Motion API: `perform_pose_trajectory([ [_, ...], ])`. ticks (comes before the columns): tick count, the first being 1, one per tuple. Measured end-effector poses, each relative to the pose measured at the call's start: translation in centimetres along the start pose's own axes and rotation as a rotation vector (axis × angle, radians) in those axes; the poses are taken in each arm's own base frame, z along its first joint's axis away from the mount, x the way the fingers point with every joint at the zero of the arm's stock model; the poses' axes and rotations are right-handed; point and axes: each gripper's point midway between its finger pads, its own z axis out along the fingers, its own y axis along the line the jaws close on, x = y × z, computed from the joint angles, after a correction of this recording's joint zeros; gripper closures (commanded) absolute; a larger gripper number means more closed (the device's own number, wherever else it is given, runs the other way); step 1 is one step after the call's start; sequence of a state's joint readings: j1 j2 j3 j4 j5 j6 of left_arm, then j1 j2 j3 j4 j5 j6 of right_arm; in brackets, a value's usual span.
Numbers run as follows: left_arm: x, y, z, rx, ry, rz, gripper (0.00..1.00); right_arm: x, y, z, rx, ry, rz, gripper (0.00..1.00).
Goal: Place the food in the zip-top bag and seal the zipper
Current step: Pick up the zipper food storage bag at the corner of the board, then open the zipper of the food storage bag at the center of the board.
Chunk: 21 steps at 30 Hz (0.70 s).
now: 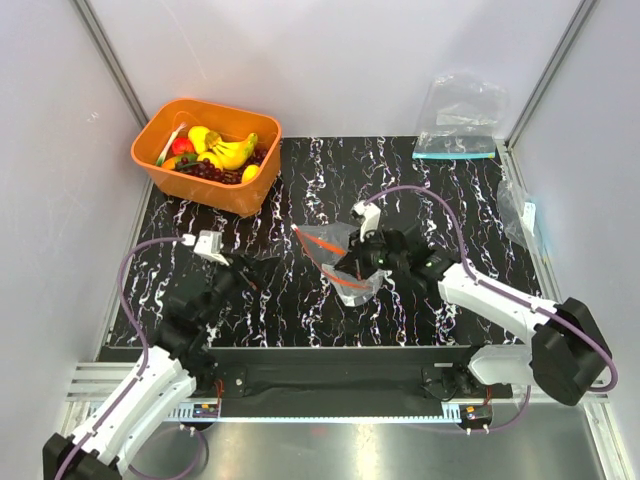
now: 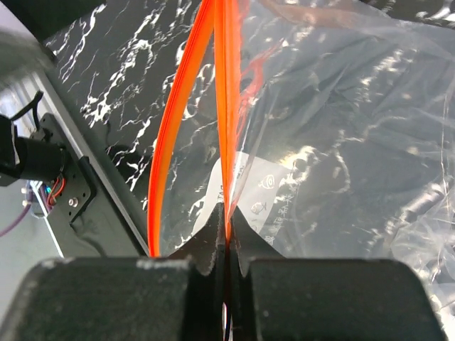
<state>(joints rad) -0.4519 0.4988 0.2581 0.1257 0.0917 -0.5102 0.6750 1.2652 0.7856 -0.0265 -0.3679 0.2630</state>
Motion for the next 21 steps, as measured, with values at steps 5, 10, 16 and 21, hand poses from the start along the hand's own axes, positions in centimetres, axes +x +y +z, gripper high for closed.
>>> perform_pose_trajectory([
  [5,-0.8,-0.2,-0.5,0.0,-0.07,-0.09,0.01,0.4,2.0,1.5,-0.011,-0.018,-0.055,1.0],
  [10,0.2,0.0,0.1,-0.003,-0.034,-0.148,0.01,1.8,2.7,3.4,0.027,0.005,-0.085,1.0],
  [16,2.5,0.1,1.5,-0.007,0.063,-0.22,0.09,2.1,3.8,5.5,0.091,0.005,-0.129,1.0],
  [21,3.3,0.2,1.8,-0.013,0.093,-0.243,0.14,0.6,3.5,6.2,0.162,-0.047,-0.131,1.0],
])
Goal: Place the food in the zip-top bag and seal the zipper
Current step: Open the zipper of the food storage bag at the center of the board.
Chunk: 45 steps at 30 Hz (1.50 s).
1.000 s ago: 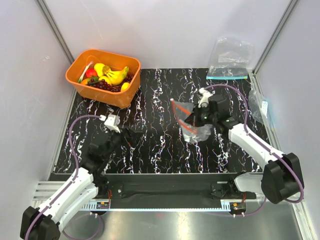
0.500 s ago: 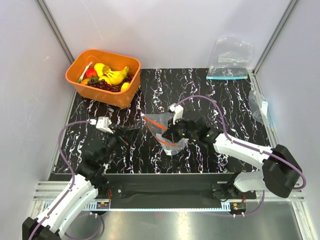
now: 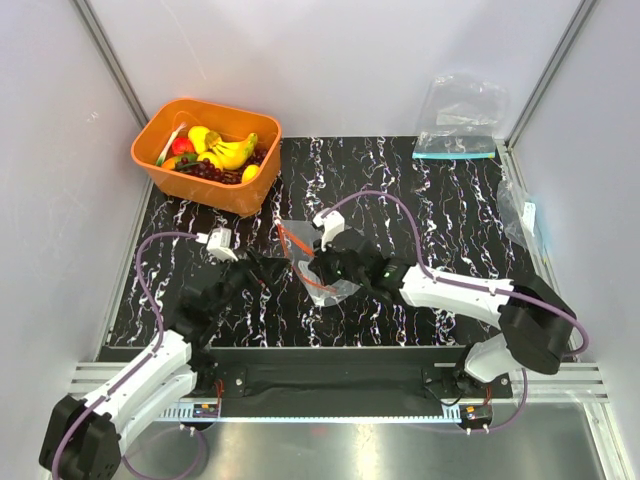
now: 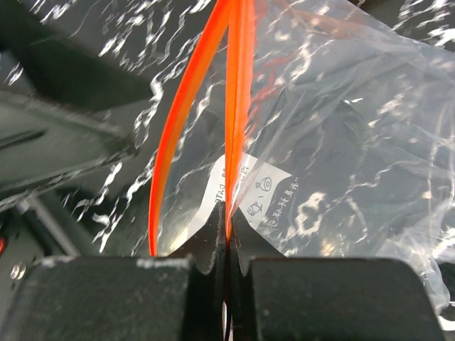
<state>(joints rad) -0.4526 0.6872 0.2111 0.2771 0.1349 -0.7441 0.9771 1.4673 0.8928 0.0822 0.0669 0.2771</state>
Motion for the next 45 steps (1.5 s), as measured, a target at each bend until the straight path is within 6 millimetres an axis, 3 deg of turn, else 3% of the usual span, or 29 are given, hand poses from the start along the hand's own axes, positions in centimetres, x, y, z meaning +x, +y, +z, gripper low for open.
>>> perform_pose_trajectory([
  [7,-0.7,-0.7,0.0,0.025,-0.026,-0.01,0.21,-0.4,-0.2,0.7,0.041,-0.017,0.001,1.0],
  [14,0.2,0.0,0.6,0.004,0.008,-0.017,0.44,0.0,1.9,0.9,0.02,-0.018,-0.036,1.0],
  [17,0.7,0.5,0.8,-0.012,0.028,-0.02,0.6,-0.2,2.2,0.9,0.016,-0.033,-0.043,1.0],
  [18,0.8,0.6,0.8,-0.015,0.033,-0.02,0.74,-0.2,2.3,0.9,0.015,-0.034,-0.046,1.0],
  [20,0.9,0.7,0.9,-0.019,0.039,-0.02,0.88,-0.2,2.5,0.9,0.01,-0.034,-0.054,0.97],
  [21,1.0,0.7,0.9,-0.02,0.041,-0.018,1.0,-0.1,2.7,0.9,0.007,-0.033,-0.059,0.9],
  [26,0.4,0.3,1.0,-0.017,0.039,0.016,1.0,0.1,3.1,0.8,0.007,-0.026,-0.08,0.54],
  [29,-0.7,-0.6,0.7,-0.015,0.018,0.037,1.0,-0.3,2.4,0.5,0.054,-0.011,-0.095,0.41],
  [34,-2.9,-3.9,0.3,-0.003,-0.018,0.073,1.0,-2.5,1.5,-0.5,0.149,-0.004,-0.122,0.39],
  [39,-3.3,-6.8,0.6,-0.047,0.007,0.14,1.0,-4.5,0.8,-1.6,0.222,-0.019,-0.14,0.4],
  [42,-2.9,-7.1,1.1,-0.099,0.028,0.18,1.0,-5.4,0.4,-2.2,0.265,-0.023,-0.151,0.5],
  [45,-2.6,-5.9,1.2,-0.159,0.037,0.202,1.0,-5.8,-0.1,-2.7,0.303,-0.022,-0.156,0.53],
])
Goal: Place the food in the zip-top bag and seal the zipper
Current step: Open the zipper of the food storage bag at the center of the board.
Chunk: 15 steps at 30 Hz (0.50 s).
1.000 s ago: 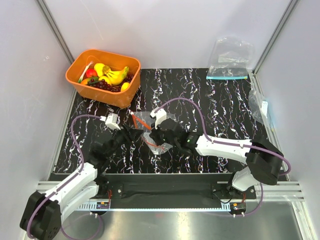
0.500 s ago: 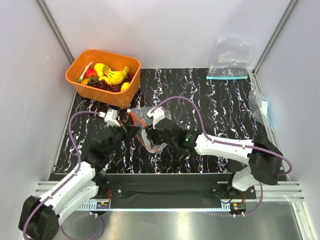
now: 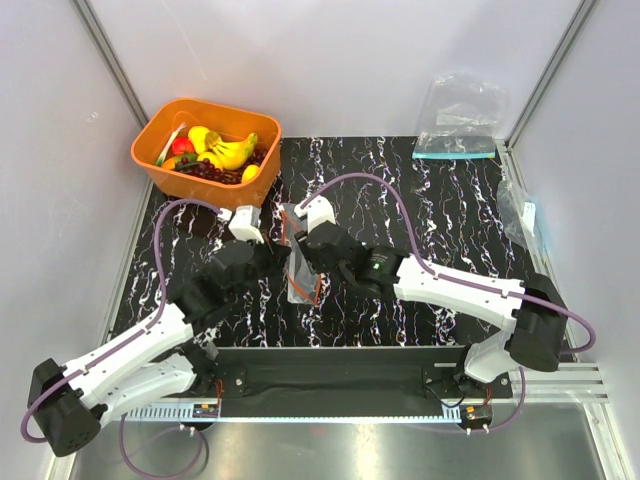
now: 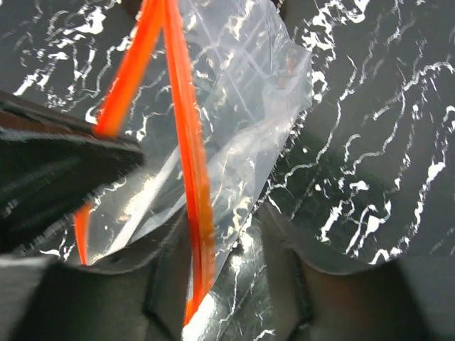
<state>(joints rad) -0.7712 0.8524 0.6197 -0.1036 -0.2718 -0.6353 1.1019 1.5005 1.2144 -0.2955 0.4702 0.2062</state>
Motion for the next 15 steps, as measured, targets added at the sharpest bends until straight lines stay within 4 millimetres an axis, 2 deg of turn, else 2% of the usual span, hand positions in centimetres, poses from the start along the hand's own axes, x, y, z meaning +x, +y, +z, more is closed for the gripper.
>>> perform_pose_trajectory([
  [3,0.3,1.1,0.0,-0.049,0.006,0.014,1.0,0.3,-0.6,-0.3,0.028,0.017,-0.008,0.55],
  [9,0.1,1.8,-0.1,-0.089,-0.004,0.026,1.0,0.4,-1.4,-1.5,0.045,0.03,-0.009,0.47],
  [15,-0.3,1.7,-0.1,-0.093,-0.008,0.026,1.0,0.6,-1.4,-1.6,0.039,0.037,-0.009,0.53],
])
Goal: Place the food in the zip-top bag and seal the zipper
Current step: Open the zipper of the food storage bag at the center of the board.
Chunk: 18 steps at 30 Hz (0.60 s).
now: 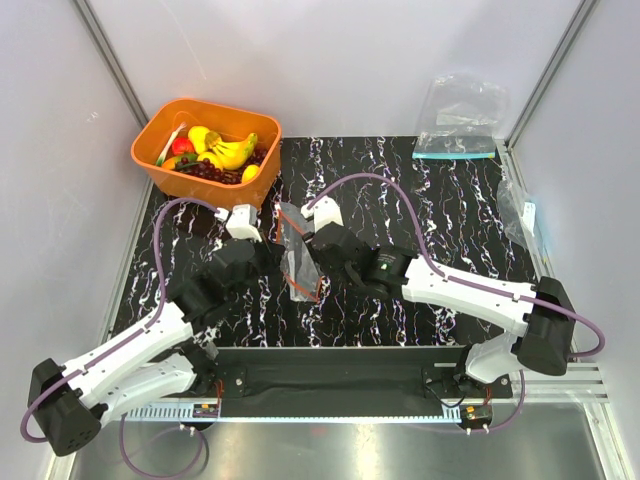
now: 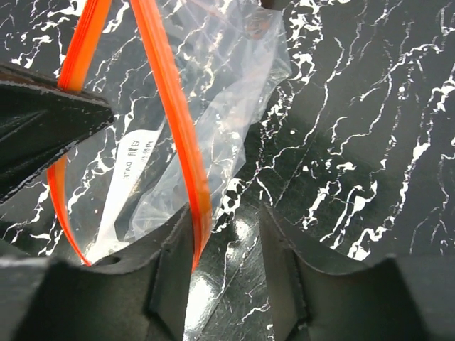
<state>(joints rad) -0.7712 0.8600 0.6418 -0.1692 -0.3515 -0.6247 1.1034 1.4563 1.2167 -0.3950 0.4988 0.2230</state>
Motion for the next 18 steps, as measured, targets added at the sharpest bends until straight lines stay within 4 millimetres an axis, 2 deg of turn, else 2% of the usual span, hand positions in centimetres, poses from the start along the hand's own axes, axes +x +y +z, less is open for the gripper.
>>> perform_pose_trajectory([
  [1,0.0,0.0,0.0,-0.001,0.0,0.001,1.0,0.1,0.1,0.0,-0.004,0.003,0.0,0.68],
  [3,0.0,0.1,0.0,-0.003,0.001,0.001,1.0,0.3,0.3,0.2,-0.012,0.011,-0.006,0.87],
  [4,0.0,0.1,0.0,-0.003,0.001,0.001,1.0,0.6,0.5,0.5,-0.012,0.02,0.001,1.0],
  [8,0.0,0.2,0.0,-0.008,0.0,0.003,1.0,1.2,0.3,0.7,0.002,0.041,-0.009,1.0],
  [10,0.0,0.2,0.0,-0.007,0.0,0.006,1.0,1.4,-0.4,0.5,0.035,0.054,-0.022,1.0],
  [14,-0.3,-0.6,0.5,0.013,0.001,0.01,1.0,0.0,-2.5,-0.7,0.146,0.05,-0.039,1.0],
  [18,-0.9,-3.0,2.1,0.064,0.017,0.006,1.0,-1.6,-5.2,-2.7,0.272,0.041,-0.051,1.0],
])
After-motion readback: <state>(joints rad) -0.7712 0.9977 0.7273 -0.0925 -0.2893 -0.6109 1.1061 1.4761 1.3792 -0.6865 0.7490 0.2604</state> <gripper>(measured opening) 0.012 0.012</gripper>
